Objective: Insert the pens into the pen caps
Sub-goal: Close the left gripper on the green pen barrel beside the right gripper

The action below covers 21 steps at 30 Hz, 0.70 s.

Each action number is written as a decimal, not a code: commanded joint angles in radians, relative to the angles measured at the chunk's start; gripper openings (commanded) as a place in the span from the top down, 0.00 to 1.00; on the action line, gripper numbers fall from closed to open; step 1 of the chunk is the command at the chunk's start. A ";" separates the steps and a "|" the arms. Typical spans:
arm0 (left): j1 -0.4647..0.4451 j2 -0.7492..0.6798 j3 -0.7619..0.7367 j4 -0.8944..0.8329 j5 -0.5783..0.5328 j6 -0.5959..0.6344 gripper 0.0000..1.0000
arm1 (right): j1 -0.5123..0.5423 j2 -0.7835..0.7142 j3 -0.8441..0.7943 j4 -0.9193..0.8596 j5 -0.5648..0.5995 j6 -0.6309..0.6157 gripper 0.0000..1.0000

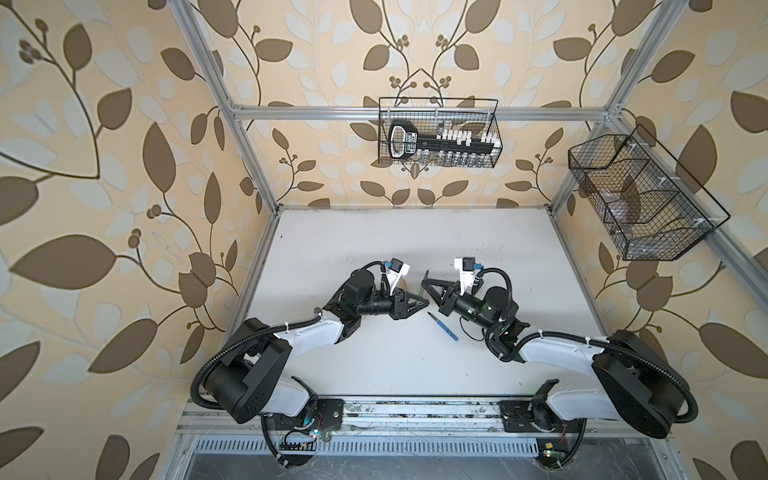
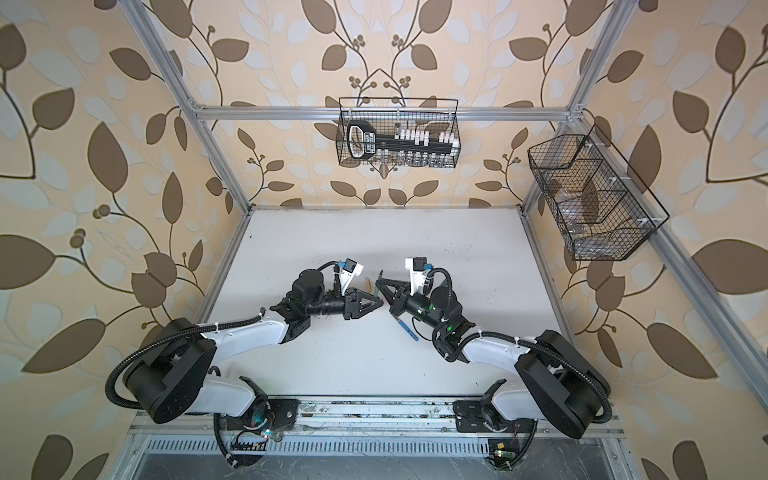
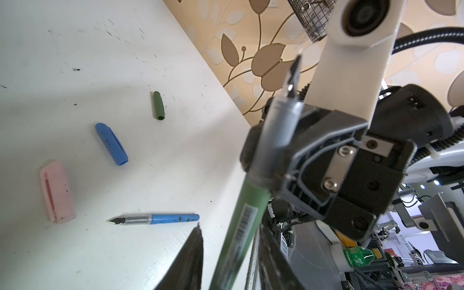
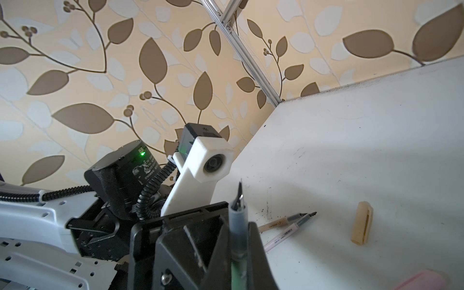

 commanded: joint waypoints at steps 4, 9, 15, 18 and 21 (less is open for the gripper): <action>-0.008 -0.013 0.037 0.022 0.033 0.011 0.73 | 0.008 0.009 -0.034 0.079 0.012 0.014 1.00; -0.008 -0.017 0.036 0.010 0.027 0.020 0.87 | 0.015 0.008 -0.035 0.073 0.018 0.005 1.00; -0.008 -0.027 0.038 -0.024 0.009 0.041 1.00 | 0.020 -0.016 -0.052 0.065 0.033 -0.005 1.00; -0.008 -0.034 0.043 -0.056 0.001 0.062 1.00 | 0.021 -0.051 -0.050 0.006 0.040 -0.029 0.87; -0.008 -0.044 0.047 -0.088 -0.009 0.084 1.00 | 0.012 -0.107 -0.020 -0.144 0.025 -0.082 0.73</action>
